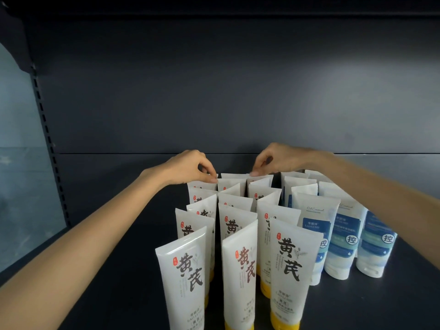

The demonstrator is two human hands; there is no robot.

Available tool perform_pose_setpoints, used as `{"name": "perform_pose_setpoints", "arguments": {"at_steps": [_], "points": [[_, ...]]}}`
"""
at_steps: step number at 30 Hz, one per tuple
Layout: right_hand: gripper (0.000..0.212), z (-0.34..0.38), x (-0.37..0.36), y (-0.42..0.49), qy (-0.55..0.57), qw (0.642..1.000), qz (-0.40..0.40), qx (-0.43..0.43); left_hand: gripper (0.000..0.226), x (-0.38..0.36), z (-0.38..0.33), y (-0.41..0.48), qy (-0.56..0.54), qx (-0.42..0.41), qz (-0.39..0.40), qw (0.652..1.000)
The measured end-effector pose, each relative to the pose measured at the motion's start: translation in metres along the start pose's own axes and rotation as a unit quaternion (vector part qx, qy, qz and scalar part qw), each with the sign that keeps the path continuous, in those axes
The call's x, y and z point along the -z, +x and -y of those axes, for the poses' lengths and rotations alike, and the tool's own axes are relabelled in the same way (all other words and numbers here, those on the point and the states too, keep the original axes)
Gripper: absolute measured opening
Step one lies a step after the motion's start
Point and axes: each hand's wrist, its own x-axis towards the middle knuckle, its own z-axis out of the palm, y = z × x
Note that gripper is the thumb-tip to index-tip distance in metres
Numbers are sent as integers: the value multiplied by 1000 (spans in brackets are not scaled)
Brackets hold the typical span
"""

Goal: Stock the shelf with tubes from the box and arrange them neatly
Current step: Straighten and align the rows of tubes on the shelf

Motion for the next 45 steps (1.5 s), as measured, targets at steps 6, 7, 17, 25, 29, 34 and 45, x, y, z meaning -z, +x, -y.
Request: {"name": "perform_pose_setpoints", "arguments": {"at_steps": [6,7,17,25,29,34,45], "points": [[5,-16,2,-12,2,1000,8,-9,2,-9,-10,10,-7,-12,22,1000],[5,-17,0,-13,3,1000,2,-9,4,-10,-11,11,-13,-15,21,1000],[18,-17,-11,-13,-23,998,-53,-21,3,-19,-13,12,-60,-14,-13,998],[20,-13,-10,-16,-4,998,-45,-33,4,-26,-13,14,-89,-15,-42,995],[19,-14,-10,-16,1,999,-41,-36,5,-24,-13,14,-71,-8,-32,997],[21,-14,-10,-16,-4,998,-42,-41,7,-22,-17,11,-59,-3,-29,998],[14,-8,-7,-16,-12,999,-39,-31,5,-5,-15,1,-28,9,-12,1000]]}}
